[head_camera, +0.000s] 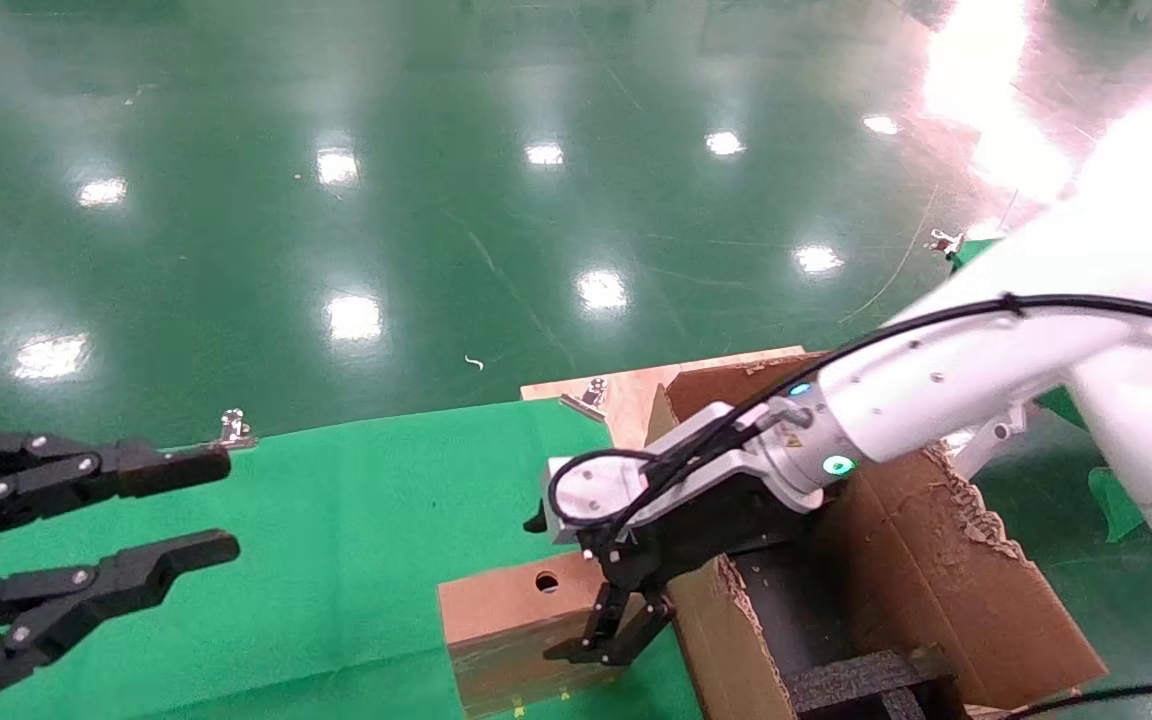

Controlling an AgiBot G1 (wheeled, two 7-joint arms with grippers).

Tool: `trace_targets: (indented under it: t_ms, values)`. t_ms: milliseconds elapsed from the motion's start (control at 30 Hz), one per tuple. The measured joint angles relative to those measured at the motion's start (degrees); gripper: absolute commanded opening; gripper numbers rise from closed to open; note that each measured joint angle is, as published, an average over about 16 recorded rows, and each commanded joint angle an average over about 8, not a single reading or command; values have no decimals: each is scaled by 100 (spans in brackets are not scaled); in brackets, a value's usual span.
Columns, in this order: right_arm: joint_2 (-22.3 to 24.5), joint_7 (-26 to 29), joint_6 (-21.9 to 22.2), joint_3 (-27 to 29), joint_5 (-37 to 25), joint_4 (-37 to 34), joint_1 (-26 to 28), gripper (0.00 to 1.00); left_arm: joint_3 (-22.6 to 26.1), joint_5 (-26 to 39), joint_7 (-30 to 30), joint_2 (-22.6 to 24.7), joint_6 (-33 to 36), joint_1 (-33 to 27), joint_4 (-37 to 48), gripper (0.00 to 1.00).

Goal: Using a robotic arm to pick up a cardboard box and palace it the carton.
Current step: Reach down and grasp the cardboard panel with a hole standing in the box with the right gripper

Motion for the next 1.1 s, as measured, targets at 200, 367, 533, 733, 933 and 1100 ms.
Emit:
trace_targets:
  t_ms: [200, 367, 533, 733, 933, 1100]
  values:
    - [-251, -130, -25, -535, -366, -193, 346, 100, 2, 0, 1, -1, -1, 0, 0, 41]
    - [-362, -218, -22, -834, -484, -291, 523, 76, 2, 1, 2, -2, -2, 0, 1, 100]
    - [-401, -270, -16, -956, -497, -339, 592, 14, 3, 2, 2, -2, -3, 0, 2, 100]
    - [-406, -276, -14, -971, -492, -345, 601, 0, 3, 2, 3, -2, -4, 1, 2, 100]
    - [-390, -268, -13, -934, -478, -331, 574, 0, 4, 0, 3, -2, -4, 0, 2, 100]
    - [-380, -262, -13, -912, -470, -323, 558, 0, 4, -2, 3, -2, -4, 0, 2, 100]
